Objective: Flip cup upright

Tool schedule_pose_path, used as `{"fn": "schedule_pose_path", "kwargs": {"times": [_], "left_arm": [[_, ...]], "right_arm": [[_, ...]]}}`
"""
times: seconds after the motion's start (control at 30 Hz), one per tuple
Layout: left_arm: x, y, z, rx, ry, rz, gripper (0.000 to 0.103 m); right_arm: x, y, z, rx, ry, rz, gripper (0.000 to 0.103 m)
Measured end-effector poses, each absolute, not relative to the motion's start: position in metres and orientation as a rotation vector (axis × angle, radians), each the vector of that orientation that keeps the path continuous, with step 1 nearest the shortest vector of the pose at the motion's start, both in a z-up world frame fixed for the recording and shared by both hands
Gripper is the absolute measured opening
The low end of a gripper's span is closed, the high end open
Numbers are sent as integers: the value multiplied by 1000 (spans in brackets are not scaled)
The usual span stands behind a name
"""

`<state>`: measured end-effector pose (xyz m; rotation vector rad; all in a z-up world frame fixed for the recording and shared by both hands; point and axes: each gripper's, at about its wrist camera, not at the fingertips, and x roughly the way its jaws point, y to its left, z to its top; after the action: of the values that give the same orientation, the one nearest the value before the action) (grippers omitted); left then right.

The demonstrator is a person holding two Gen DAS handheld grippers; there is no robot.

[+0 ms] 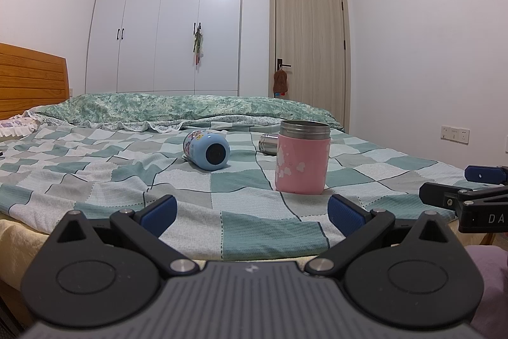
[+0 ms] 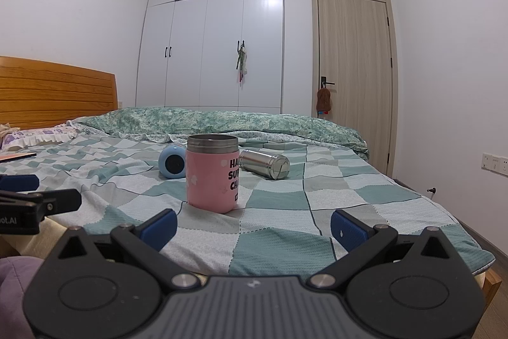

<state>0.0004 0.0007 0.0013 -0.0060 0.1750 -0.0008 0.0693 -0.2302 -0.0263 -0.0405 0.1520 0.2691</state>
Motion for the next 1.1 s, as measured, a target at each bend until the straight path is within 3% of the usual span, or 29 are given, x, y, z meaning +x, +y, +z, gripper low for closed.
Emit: {"fn": "schedule_pose_path", "kwargs": {"times": [0.67,1.1], "left_arm": [[6,0,20,-28,163,-51,103],[84,17,69,2,134,-39,103]], "right_arm": [[79,-231,-17,-23,157,287,103],[159,-214,39,-41,107,299,103]]}}
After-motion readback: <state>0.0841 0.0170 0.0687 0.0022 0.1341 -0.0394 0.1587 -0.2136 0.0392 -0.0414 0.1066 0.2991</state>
